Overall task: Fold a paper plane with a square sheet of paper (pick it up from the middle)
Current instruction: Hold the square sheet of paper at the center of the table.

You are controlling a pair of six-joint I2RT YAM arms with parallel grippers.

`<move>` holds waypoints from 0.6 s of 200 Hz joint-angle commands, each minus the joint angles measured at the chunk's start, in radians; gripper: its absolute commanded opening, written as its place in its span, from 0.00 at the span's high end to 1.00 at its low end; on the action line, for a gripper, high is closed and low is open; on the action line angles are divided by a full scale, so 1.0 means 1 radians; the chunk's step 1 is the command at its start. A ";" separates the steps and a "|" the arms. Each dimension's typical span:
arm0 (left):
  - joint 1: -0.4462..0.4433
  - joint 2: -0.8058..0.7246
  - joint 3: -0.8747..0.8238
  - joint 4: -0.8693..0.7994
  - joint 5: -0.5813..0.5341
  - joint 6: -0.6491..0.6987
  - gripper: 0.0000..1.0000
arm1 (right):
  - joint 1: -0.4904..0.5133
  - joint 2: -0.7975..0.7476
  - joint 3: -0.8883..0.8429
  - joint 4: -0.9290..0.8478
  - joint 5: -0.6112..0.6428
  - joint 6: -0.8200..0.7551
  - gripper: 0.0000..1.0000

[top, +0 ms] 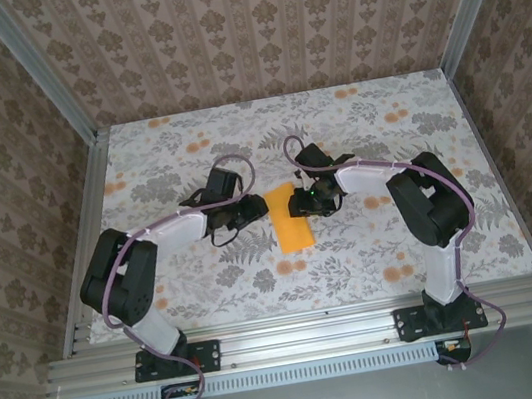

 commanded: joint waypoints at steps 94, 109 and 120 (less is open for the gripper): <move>0.008 -0.014 0.003 -0.008 -0.006 -0.008 0.58 | -0.013 0.094 0.032 -0.095 0.094 -0.095 0.56; 0.008 -0.013 0.006 -0.009 -0.004 -0.008 0.59 | -0.013 0.103 0.034 -0.096 0.099 -0.092 0.56; 0.008 -0.012 0.009 -0.010 -0.003 -0.008 0.58 | -0.013 0.107 0.037 -0.098 0.102 -0.090 0.56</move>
